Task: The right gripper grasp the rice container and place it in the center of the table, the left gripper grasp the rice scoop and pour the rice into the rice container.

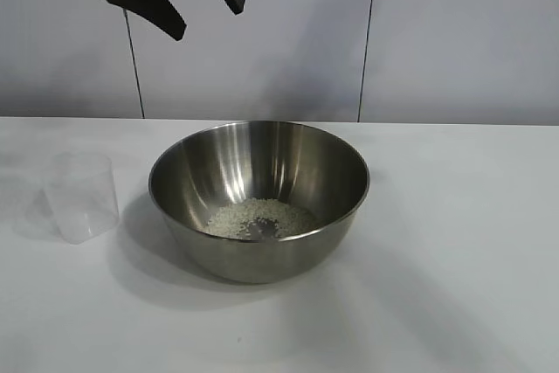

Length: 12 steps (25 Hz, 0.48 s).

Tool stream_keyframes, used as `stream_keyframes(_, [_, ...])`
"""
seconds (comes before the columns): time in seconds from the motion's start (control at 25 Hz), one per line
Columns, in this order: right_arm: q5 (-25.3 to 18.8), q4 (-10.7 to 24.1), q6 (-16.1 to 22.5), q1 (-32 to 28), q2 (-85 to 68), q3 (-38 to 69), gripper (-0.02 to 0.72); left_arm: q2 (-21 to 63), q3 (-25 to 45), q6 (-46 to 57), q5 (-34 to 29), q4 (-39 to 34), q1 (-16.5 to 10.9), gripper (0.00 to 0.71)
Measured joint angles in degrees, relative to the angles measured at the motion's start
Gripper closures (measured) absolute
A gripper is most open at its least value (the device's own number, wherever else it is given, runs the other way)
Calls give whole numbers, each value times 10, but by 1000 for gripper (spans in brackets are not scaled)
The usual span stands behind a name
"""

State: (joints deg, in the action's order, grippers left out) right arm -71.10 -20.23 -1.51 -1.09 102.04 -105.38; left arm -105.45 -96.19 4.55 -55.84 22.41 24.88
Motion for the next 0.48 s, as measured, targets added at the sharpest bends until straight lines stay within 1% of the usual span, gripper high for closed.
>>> stream_keyframes(0.28, [1,-1,0,0,0,7,240,0,28,0,2,-2,0,233])
stream_keyframes(0.48, [2,2,-4,13,0,87,240,0,31,0,7,-2,0,233])
